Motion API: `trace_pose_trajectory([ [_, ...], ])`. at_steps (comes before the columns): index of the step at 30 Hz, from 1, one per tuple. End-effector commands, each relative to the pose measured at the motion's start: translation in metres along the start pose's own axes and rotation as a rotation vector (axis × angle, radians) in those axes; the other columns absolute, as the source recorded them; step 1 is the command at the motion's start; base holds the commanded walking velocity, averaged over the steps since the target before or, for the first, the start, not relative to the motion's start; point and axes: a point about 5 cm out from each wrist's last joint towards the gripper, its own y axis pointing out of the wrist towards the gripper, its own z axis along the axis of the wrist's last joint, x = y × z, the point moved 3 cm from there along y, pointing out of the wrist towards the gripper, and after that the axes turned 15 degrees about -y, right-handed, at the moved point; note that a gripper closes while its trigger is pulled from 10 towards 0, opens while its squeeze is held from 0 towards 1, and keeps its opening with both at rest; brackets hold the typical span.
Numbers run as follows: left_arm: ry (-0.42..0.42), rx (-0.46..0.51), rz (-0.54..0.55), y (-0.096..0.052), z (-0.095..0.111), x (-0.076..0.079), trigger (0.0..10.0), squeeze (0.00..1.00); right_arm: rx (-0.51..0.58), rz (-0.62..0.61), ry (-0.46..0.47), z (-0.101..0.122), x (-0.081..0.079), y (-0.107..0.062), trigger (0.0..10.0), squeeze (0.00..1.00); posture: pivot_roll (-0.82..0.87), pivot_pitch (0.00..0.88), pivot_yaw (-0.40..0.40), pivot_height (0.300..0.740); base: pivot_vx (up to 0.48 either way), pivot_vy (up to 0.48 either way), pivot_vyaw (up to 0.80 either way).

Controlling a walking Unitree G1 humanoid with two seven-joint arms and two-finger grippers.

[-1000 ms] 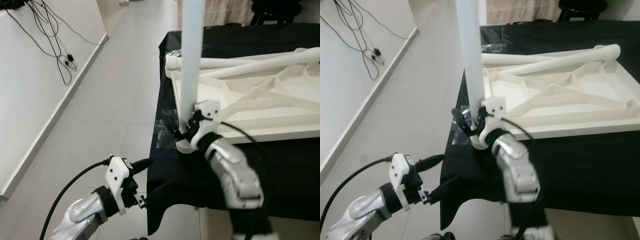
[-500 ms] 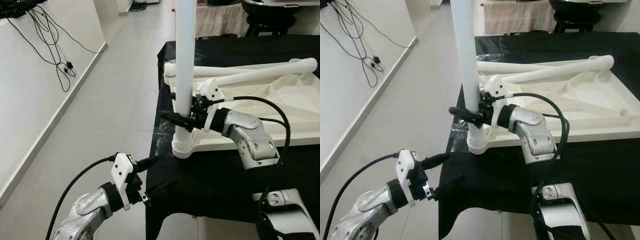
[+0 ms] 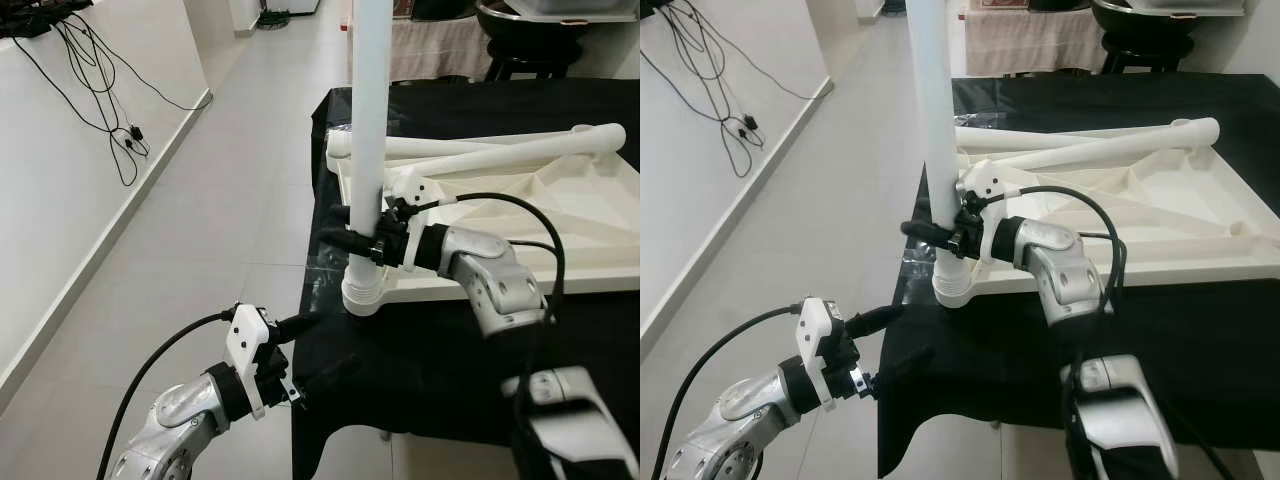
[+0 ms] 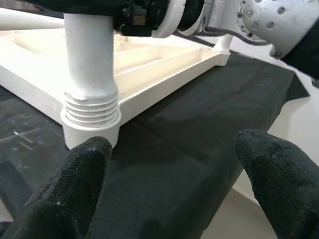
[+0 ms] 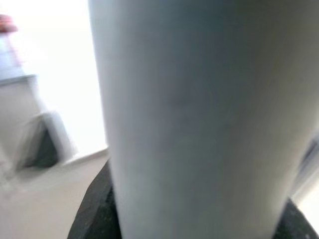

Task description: Building children table

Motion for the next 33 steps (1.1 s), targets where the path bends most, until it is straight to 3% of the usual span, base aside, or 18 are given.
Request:
trace_pose_trajectory([
  [1,-0.013,-0.010,0.009,-0.004,-0.003,-0.003,10.0,0.00,-0.216,-0.287,0.088,-0.039,-0.011,-0.024,0.0,0.00,-0.03,0.168,0.043,0.740,0.000,0.000,0.00],
  [2,-0.013,-0.010,0.009,-0.004,-0.003,-0.003,10.0,0.00,-0.216,-0.287,0.088,-0.039,-0.011,-0.024,0.0,0.00,-0.03,0.168,0.043,0.740,0.000,0.000,0.00],
  [3,-0.013,-0.007,0.010,-0.004,-0.001,-0.004,10.0,0.00,-0.285,-0.365,0.128,-0.051,-0.040,-0.036,0.0,0.00,-0.03,0.177,0.055,0.740,0.000,0.000,0.00],
  [4,-0.013,-0.007,0.009,-0.004,0.000,-0.006,10.0,0.00,-0.309,-0.401,0.138,-0.053,-0.056,-0.041,0.0,0.00,-0.04,0.162,0.067,0.740,0.000,0.000,0.00],
  [5,-0.013,-0.007,0.009,-0.004,0.000,-0.006,10.0,0.00,-0.309,-0.401,0.138,-0.053,-0.056,-0.041,0.0,0.00,-0.04,0.162,0.067,0.740,0.000,0.000,0.00],
  [6,-0.012,-0.007,0.009,-0.004,0.001,-0.007,10.0,0.00,-0.305,-0.388,0.137,-0.052,-0.066,-0.040,0.0,0.00,-0.04,0.161,0.068,0.740,0.000,0.000,0.00],
  [8,-0.012,-0.008,0.008,-0.003,0.001,-0.008,10.0,0.00,-0.291,-0.378,0.111,-0.050,-0.065,-0.036,0.0,0.00,-0.03,0.160,0.065,0.740,0.000,0.000,0.00],
  [11,-0.012,-0.001,0.016,-0.002,0.002,-0.012,10.0,0.00,-0.282,-0.410,0.076,-0.052,-0.040,-0.026,0.0,0.00,-0.03,0.151,0.057,0.740,0.000,0.000,0.00],
  [13,-0.011,0.003,0.019,-0.002,0.002,-0.013,10.0,0.00,-0.281,-0.417,0.074,-0.052,-0.037,-0.025,0.0,0.00,-0.03,0.151,0.057,0.740,0.000,0.000,0.00],
  [14,-0.011,0.010,0.027,-0.001,0.003,-0.013,10.0,0.00,-0.262,-0.400,0.067,-0.051,-0.032,-0.023,10.0,0.00,-0.03,0.147,0.055,0.740,0.000,0.000,0.00],
  [16,-0.011,0.015,0.031,-0.001,0.004,-0.014,10.0,0.00,-0.243,-0.372,0.057,-0.048,-0.029,-0.020,10.0,0.00,-0.03,0.145,0.055,0.740,0.000,0.000,0.00],
  [17,-0.011,0.018,0.033,-0.001,0.004,-0.015,10.0,0.00,-0.205,-0.335,0.068,-0.043,-0.024,-0.016,10.0,1.00,-0.02,0.142,0.052,0.740,0.000,0.000,0.00],
  [24,-0.012,0.018,0.030,0.001,0.003,-0.015,10.0,0.00,-0.069,-0.196,0.062,-0.016,-0.010,-0.008,10.0,1.00,-0.01,0.135,0.046,0.740,0.000,0.000,0.00],
  [25,-0.013,0.018,0.030,0.002,0.003,-0.015,10.0,0.00,-0.028,-0.120,0.056,-0.009,-0.008,-0.006,10.0,0.38,-0.01,0.131,0.043,0.740,0.000,0.000,0.00],
  [26,-0.013,0.018,0.030,0.003,0.002,-0.015,10.0,0.00,-0.004,-0.070,0.053,-0.005,-0.006,-0.005,10.0,0.38,-0.01,0.131,0.043,0.740,0.000,0.000,0.00],
  [27,-0.013,0.020,0.031,0.003,0.002,-0.015,10.0,0.00,0.029,0.033,0.025,0.001,-0.007,-0.004,10.0,0.00,0.00,0.128,0.041,0.740,0.000,0.000,0.00],
  [29,-0.014,0.022,0.034,0.003,0.002,-0.015,10.0,0.00,0.065,0.196,-0.017,0.008,-0.009,-0.002,10.0,0.00,0.00,0.124,0.039,0.740,0.000,0.000,0.00],
  [33,-0.014,0.023,0.035,0.003,0.002,-0.015,10.0,0.00,0.080,0.313,-0.049,0.011,-0.012,-0.001,10.0,0.00,0.00,0.122,0.038,0.740,0.000,0.000,0.00],
])
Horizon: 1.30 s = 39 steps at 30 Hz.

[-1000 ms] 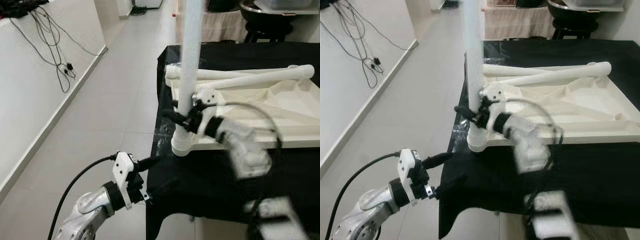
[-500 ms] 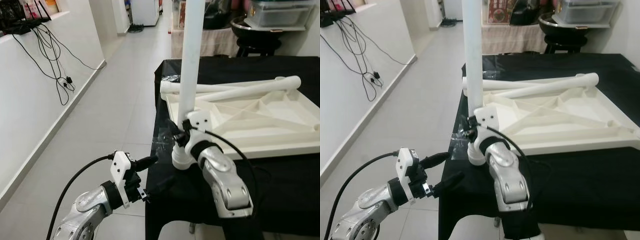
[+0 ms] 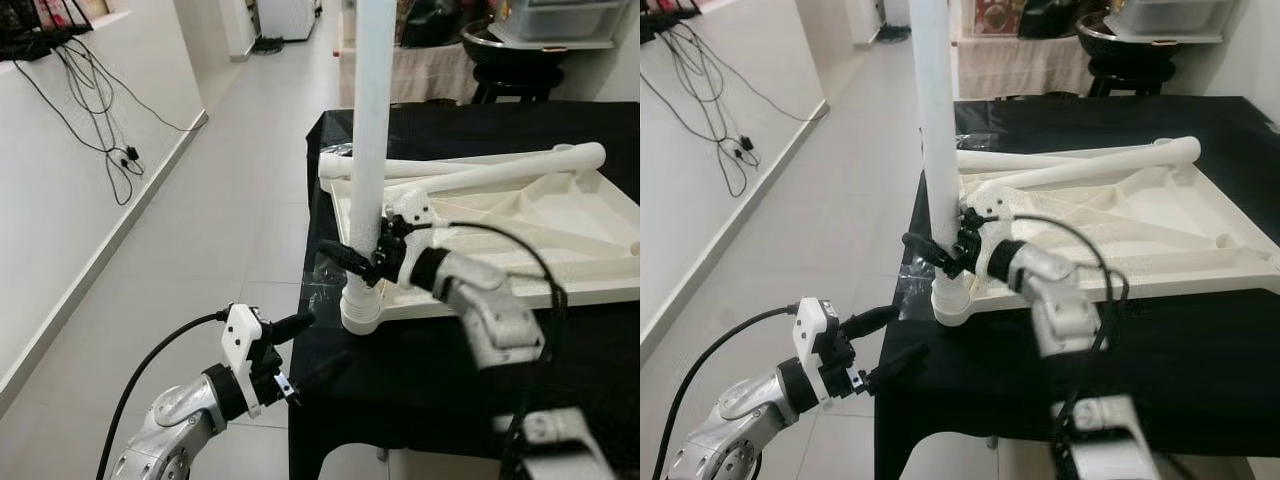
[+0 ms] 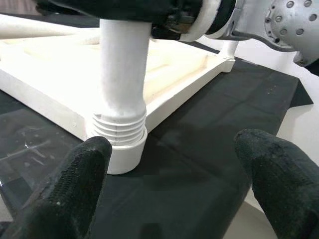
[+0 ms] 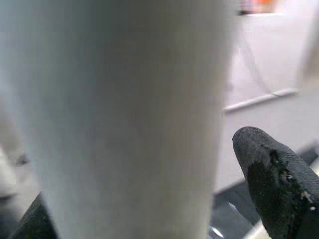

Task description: Building children table

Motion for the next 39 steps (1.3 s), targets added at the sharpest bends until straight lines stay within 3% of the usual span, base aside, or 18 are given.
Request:
trace_pose_trajectory([
  [1,-0.002,-0.002,0.011,0.000,-0.002,-0.002,10.0,0.00,0.016,0.088,0.002,-0.001,-0.010,0.007,10.0,0.00,0.01,0.122,0.038,0.740,0.000,0.000,0.00],
  [3,-0.003,-0.002,0.011,-0.001,-0.003,-0.002,10.0,0.00,0.032,0.142,0.009,0.000,-0.012,0.009,10.0,0.00,0.01,0.121,0.037,0.740,0.000,0.000,0.00],
  [4,-0.004,-0.003,0.011,-0.001,-0.003,-0.002,10.0,0.00,0.045,0.182,0.018,0.001,-0.014,0.010,3.0,0.00,0.01,0.121,0.037,0.740,0.000,0.000,0.00],
  [5,-0.004,-0.003,0.012,-0.001,-0.003,-0.002,10.0,0.00,0.055,0.212,0.037,0.001,-0.015,0.011,0.0,0.00,0.01,0.120,0.038,0.740,0.000,0.000,0.00],
  [13,-0.006,-0.005,0.011,-0.001,-0.005,-0.001,10.0,0.00,0.060,0.229,0.050,-0.002,-0.012,0.012,0.0,0.00,0.01,0.123,0.039,0.740,0.000,0.000,0.00],
  [18,-0.010,-0.005,0.006,-0.001,-0.005,0.002,10.0,0.00,0.011,0.090,0.048,-0.013,-0.001,0.003,0.0,0.00,0.00,0.130,0.035,0.740,0.000,0.000,0.00],
  [21,-0.012,-0.003,0.004,-0.003,-0.004,0.003,10.0,0.00,-0.115,-0.270,0.169,-0.041,-0.003,-0.007,0.0,0.00,-0.02,0.147,0.015,0.740,0.000,0.000,0.00],
  [22,-0.012,0.000,0.005,-0.003,-0.003,0.002,10.0,0.00,-0.229,-0.546,0.230,-0.058,-0.013,-0.019,0.0,0.00,-0.01,0.161,0.022,0.740,0.000,0.000,0.00],
  [23,-0.012,0.002,0.005,-0.004,-0.001,0.002,10.0,0.00,-0.321,-0.743,0.269,-0.068,-0.020,-0.034,0.0,0.00,-0.01,0.161,0.022,0.740,0.000,0.000,0.00],
  [24,-0.012,0.002,0.005,-0.004,-0.001,0.002,10.0,0.00,-0.321,-0.743,0.269,-0.068,-0.020,-0.034,0.0,0.00,-0.01,0.161,0.022,0.740,0.000,0.000,0.00],
  [25,-0.011,0.003,0.005,-0.004,-0.001,0.002,10.0,0.00,-0.379,-0.859,0.288,-0.073,-0.024,-0.045,0.0,0.00,-0.01,0.161,0.022,0.740,0.000,0.000,0.00],
  [27,-0.008,0.007,0.010,-0.003,0.000,0.000,10.0,0.00,-0.365,-0.777,0.220,-0.067,-0.049,-0.032,0.0,0.00,-0.03,0.164,0.040,0.740,0.000,0.000,0.00],
  [29,-0.010,0.009,0.010,-0.003,0.001,0.000,10.0,0.00,-0.345,-0.727,0.189,-0.063,-0.054,-0.024,0.0,0.00,-0.03,0.160,0.042,0.740,0.000,0.000,0.00],
  [34,-0.012,0.000,0.000,-0.001,0.001,-0.001,10.0,0.00,-0.325,-0.689,0.160,-0.063,-0.046,-0.011,0.0,0.00,-0.01,0.157,0.033,0.740,0.000,0.000,0.00],
  [35,-0.010,0.008,0.008,-0.001,0.002,-0.001,10.0,0.00,-0.330,-0.700,0.155,-0.061,-0.041,-0.011,10.0,0.00,-0.01,0.157,0.034,0.740,0.000,0.000,0.00],
  [36,-0.009,0.013,0.014,-0.002,0.002,-0.002,10.0,0.00,-0.335,-0.711,0.152,-0.059,-0.038,-0.011,10.0,0.00,-0.01,0.157,0.034,0.740,0.000,0.000,0.00],
  [37,-0.008,0.017,0.019,-0.002,0.002,-0.002,10.0,0.00,-0.306,-0.698,0.153,-0.053,-0.032,-0.009,10.0,1.00,0.00,0.151,0.032,0.740,0.000,0.000,0.00],
  [39,-0.008,0.020,0.022,-0.002,0.002,-0.003,10.0,0.00,-0.285,-0.688,0.154,-0.048,-0.028,-0.008,10.0,1.00,0.00,0.151,0.032,0.740,0.000,0.000,0.00],
])
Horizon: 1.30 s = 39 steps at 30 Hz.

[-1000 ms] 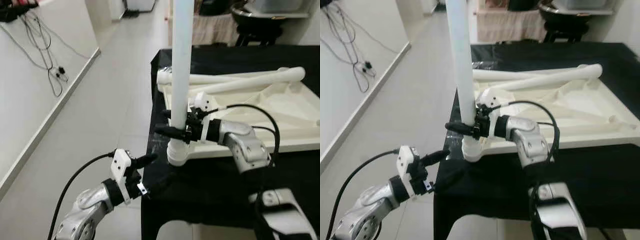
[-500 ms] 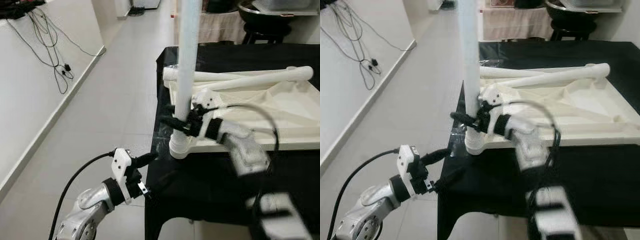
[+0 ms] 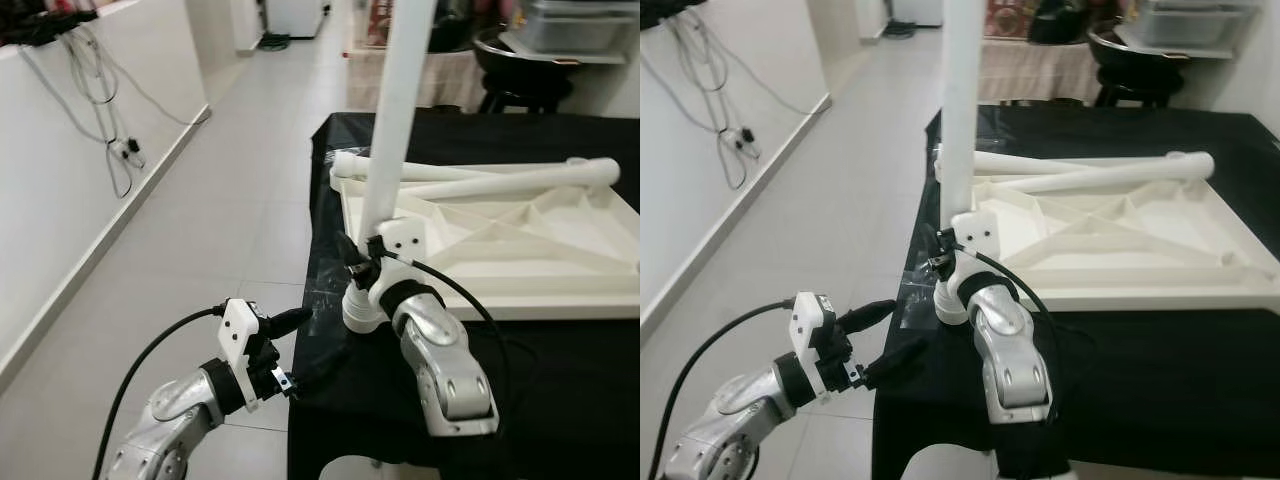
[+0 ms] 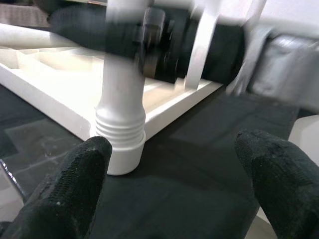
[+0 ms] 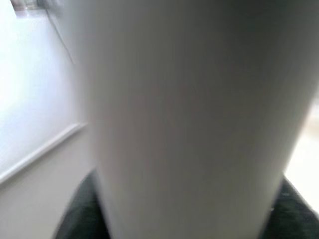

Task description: Building children table

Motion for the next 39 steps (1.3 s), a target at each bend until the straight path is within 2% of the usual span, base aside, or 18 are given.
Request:
trace_pose_trajectory([
  [1,-0.015,0.006,0.018,-0.002,-0.002,-0.003,10.0,0.00,-0.003,0.052,0.034,-0.002,0.006,0.004,10.0,1.00,0.01,0.150,0.031,0.740,0.000,0.000,0.00],
  [4,-0.015,0.002,0.017,-0.002,-0.003,-0.003,10.0,0.00,0.118,0.238,0.031,0.020,0.007,0.013,10.0,1.00,0.01,0.146,0.030,0.740,0.000,0.000,0.00],
  [5,-0.016,0.001,0.016,-0.001,-0.003,-0.002,10.0,0.00,0.152,0.328,0.008,0.025,0.009,0.015,10.0,0.07,0.01,0.141,0.029,0.740,0.000,0.000,0.00],
  [6,-0.016,0.001,0.016,-0.001,-0.003,-0.002,10.0,0.00,0.152,0.328,0.008,0.025,0.009,0.015,10.0,0.07,0.01,0.141,0.029,0.740,0.000,0.000,0.00],
  [7,-0.017,0.000,0.015,0.000,-0.004,-0.002,10.0,0.00,0.182,0.419,-0.019,0.030,0.010,0.016,10.0,0.00,0.02,0.139,0.025,0.740,0.000,0.000,0.00],
  [9,-0.017,0.000,0.014,0.000,-0.004,-0.002,10.0,0.00,0.192,0.451,-0.028,0.032,0.011,0.016,10.0,0.00,0.02,0.139,0.025,0.740,0.000,0.000,0.00],
  [12,-0.018,0.001,0.013,0.001,-0.004,-0.002,10.0,0.00,0.213,0.577,-0.060,0.035,0.012,0.018,10.0,0.00,0.02,0.137,0.022,0.740,0.000,0.000,0.00],
  [13,-0.018,0.002,0.014,0.001,-0.004,-0.002,10.0,0.00,0.199,0.651,-0.055,0.032,0.010,0.018,10.0,0.00,0.02,0.137,0.023,0.740,0.000,0.000,0.00],
  [16,-0.018,0.002,0.014,0.001,-0.004,-0.001,10.0,0.00,0.176,0.753,-0.036,0.025,0.006,0.016,10.0,0.00,0.03,0.135,0.021,0.740,0.000,0.000,0.00],
  [17,-0.018,0.003,0.015,0.001,-0.004,-0.001,10.0,0.00,0.170,0.787,-0.029,0.023,0.006,0.015,8.7,0.00,0.03,0.135,0.020,0.740,0.000,0.000,0.00],
  [18,-0.018,0.003,0.015,0.001,-0.005,-0.001,10.0,0.00,0.159,0.784,-0.005,0.021,0.008,0.020,1.8,0.00,0.03,0.136,0.020,0.740,0.000,0.000,0.00],
  [20,-0.018,0.004,0.015,0.002,-0.005,-0.001,10.0,0.00,0.152,0.780,0.014,0.020,0.009,0.023,1.8,0.00,0.03,0.136,0.020,0.740,0.000,0.000,0.00],
  [21,-0.019,0.004,0.015,0.002,-0.005,0.000,10.0,0.00,0.148,0.783,0.016,0.020,0.010,0.026,0.0,0.00,0.03,0.138,0.019,0.740,0.000,0.000,0.00],
  [28,-0.022,0.005,0.014,0.002,-0.005,0.001,10.0,0.00,0.159,0.799,0.026,0.020,0.013,0.027,0.0,0.00,0.03,0.145,0.022,0.740,0.000,0.000,0.00],
  [35,-0.025,0.006,0.010,0.001,-0.004,0.002,10.0,0.00,0.143,0.756,0.027,0.009,0.023,0.021,0.0,0.00,0.01,0.155,0.030,0.740,0.000,0.000,0.00],
  [37,-0.026,0.005,0.008,-0.001,-0.004,0.003,10.0,0.00,0.086,0.608,0.008,-0.009,0.035,0.011,0.0,0.00,0.00,0.171,0.030,0.740,0.000,0.000,0.00],
  [38,-0.027,0.002,0.007,-0.003,-0.003,0.003,10.0,0.00,-0.030,0.268,0.011,-0.027,0.039,0.005,0.0,0.00,-0.01,0.182,0.031,0.740,0.000,0.000,0.00],
  [39,-0.027,0.000,0.006,-0.004,-0.002,0.002,10.0,0.00,-0.127,-0.007,0.015,-0.041,0.049,-0.009,0.0,0.00,-0.02,0.185,0.033,0.740,0.000,0.000,0.00],
])
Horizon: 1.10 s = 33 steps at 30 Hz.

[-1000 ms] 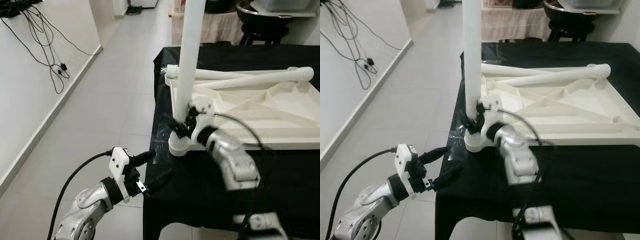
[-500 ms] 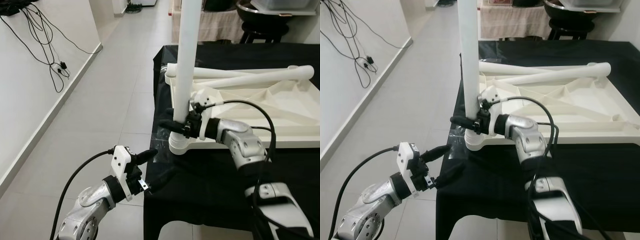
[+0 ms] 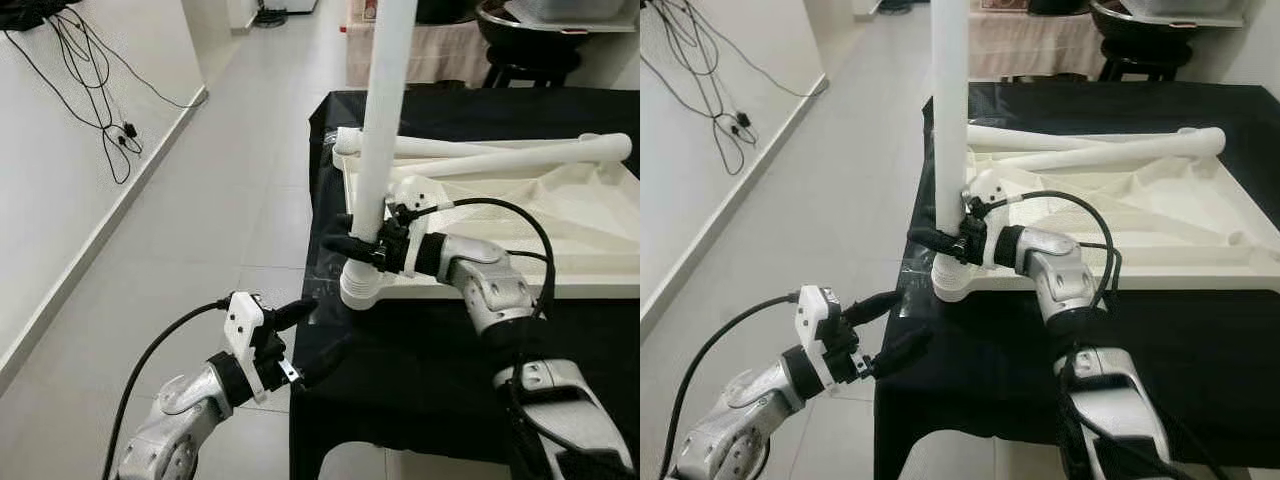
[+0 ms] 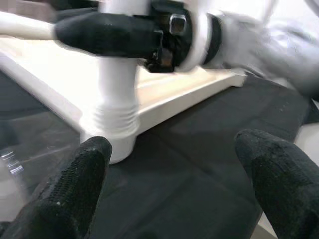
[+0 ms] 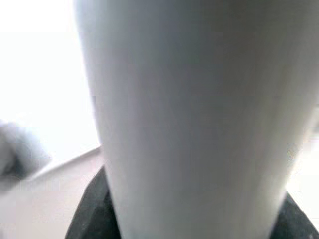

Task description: Building children table

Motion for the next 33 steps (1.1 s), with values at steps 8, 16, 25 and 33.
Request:
trace_pose_trajectory([
  [8,-0.005,-0.029,-0.011,-0.004,0.001,-0.003,10.0,0.00,-0.278,-0.274,0.078,-0.048,-0.031,-0.035,0.0,0.00,-0.03,0.179,0.063,0.740,0.000,0.000,0.00],
  [16,-0.004,-0.016,0.004,-0.003,0.001,-0.005,10.0,0.00,-0.201,-0.172,0.096,-0.028,-0.026,-0.016,10.0,1.00,-0.02,0.157,0.050,0.740,0.000,0.000,0.00],
  [25,-0.004,-0.016,0.005,0.000,-0.001,-0.005,10.0,0.00,0.077,0.359,0.010,0.020,-0.023,0.003,10.0,0.00,-0.01,0.133,0.038,0.740,0.000,0.000,0.00],
  [33,0.000,-0.016,0.012,0.002,-0.005,-0.005,10.0,0.00,0.109,0.660,-0.017,0.021,-0.024,0.007,3.3,0.00,0.03,0.111,0.030,0.740,0.000,0.000,0.00],
])
